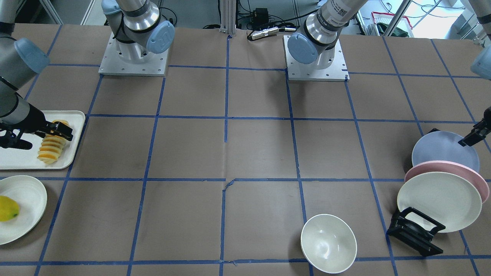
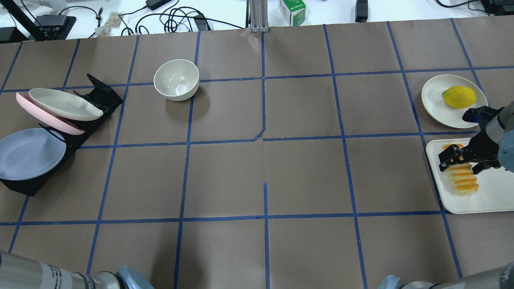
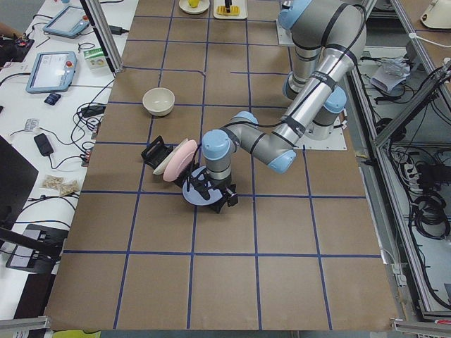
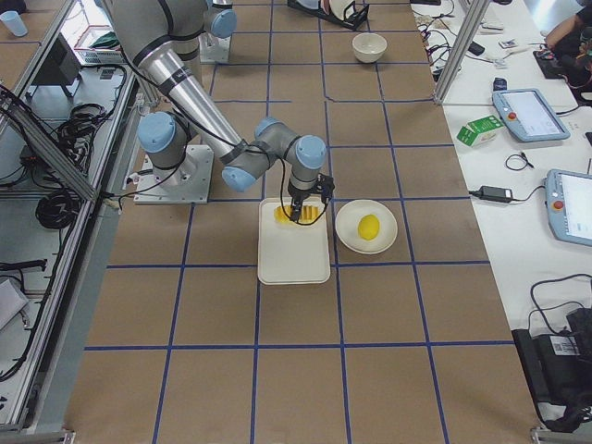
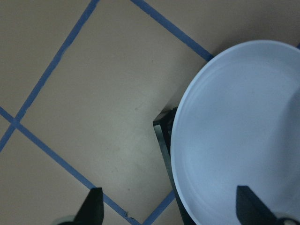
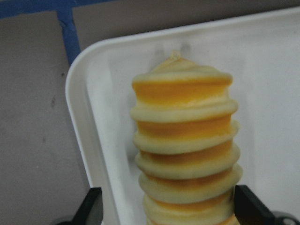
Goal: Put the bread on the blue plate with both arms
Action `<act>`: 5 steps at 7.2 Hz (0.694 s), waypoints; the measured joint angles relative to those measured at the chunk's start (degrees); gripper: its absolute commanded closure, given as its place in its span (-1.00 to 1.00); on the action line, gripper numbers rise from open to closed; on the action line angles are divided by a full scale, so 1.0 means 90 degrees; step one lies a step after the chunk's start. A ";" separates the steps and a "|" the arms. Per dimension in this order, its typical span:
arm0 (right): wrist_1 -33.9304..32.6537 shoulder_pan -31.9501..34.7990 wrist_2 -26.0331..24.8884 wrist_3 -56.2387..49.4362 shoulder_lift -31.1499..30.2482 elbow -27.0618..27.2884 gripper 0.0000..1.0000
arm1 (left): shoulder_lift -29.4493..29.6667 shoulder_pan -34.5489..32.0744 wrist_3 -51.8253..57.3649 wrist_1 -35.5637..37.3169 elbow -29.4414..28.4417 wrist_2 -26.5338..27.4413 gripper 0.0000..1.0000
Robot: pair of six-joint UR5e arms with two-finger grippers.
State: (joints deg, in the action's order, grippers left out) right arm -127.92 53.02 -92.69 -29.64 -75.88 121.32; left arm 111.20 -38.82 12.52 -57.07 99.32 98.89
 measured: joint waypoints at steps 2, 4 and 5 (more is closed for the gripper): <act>-0.0376 -0.0002 -0.0379 0.0013 0.0305 0.0029 0.99 | 0.0196 -0.0001 -0.0002 0.0032 -0.0159 0.0041 -0.13; -0.0390 0.0001 -0.0493 0.0157 0.0320 0.0022 1.00 | 0.0320 -0.0003 -0.0027 0.0035 -0.0216 0.0032 -0.13; -0.0349 0.0010 -0.0518 0.0199 0.0239 0.0008 1.00 | 0.0340 -0.0006 -0.0046 0.0034 -0.0220 0.0019 -0.12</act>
State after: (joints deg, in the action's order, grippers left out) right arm -131.06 53.12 -97.34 -27.85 -73.73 121.40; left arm 114.25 -38.87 12.11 -56.77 97.33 99.05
